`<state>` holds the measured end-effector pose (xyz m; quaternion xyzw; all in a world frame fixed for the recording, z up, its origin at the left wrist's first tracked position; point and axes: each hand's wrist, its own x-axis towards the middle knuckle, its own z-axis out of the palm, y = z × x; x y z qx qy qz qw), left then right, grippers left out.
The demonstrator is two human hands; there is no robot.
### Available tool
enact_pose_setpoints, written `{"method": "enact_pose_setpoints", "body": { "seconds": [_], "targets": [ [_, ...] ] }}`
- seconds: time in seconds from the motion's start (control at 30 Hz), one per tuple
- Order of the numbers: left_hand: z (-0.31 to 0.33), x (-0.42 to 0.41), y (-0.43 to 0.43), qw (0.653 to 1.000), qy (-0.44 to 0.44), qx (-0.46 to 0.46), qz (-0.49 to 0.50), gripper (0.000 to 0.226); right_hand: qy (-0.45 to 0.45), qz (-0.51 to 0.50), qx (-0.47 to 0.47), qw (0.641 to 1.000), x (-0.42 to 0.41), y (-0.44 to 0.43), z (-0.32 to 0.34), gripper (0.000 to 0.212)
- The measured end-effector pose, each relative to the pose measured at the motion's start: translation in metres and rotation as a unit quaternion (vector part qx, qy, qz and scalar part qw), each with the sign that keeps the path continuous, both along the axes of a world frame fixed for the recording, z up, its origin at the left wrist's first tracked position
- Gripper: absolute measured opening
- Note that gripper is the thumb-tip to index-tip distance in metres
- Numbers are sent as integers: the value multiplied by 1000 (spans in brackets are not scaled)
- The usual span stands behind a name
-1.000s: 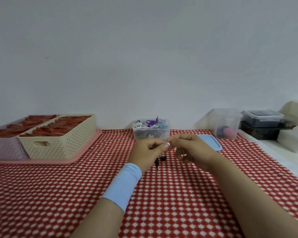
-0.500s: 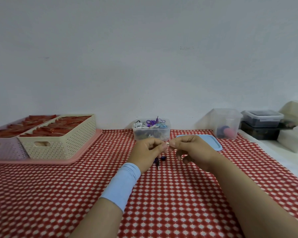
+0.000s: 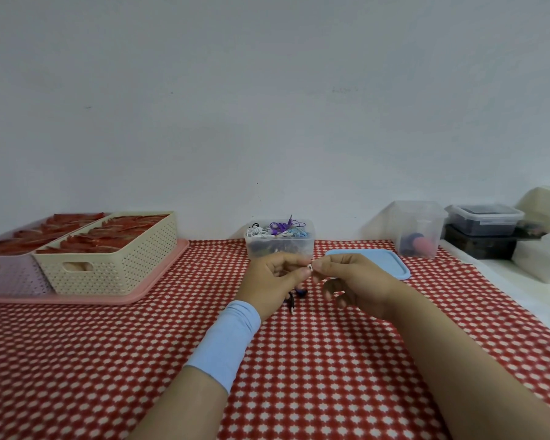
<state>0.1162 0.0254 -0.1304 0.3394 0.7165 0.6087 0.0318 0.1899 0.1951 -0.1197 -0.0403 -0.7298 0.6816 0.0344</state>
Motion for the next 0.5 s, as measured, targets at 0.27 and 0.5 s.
{"method": "enact_pose_setpoints", "body": {
  "seconds": [0.27, 0.5],
  "targets": [
    [0, 0, 1, 1000, -9, 14, -8, 15, 7, -8, -1, 1000, -4, 0, -3, 20],
    [-2, -6, 0, 1000, 21, -16, 11, 20, 26, -26, 31, 999, 0, 1, -1, 11]
  ]
}}
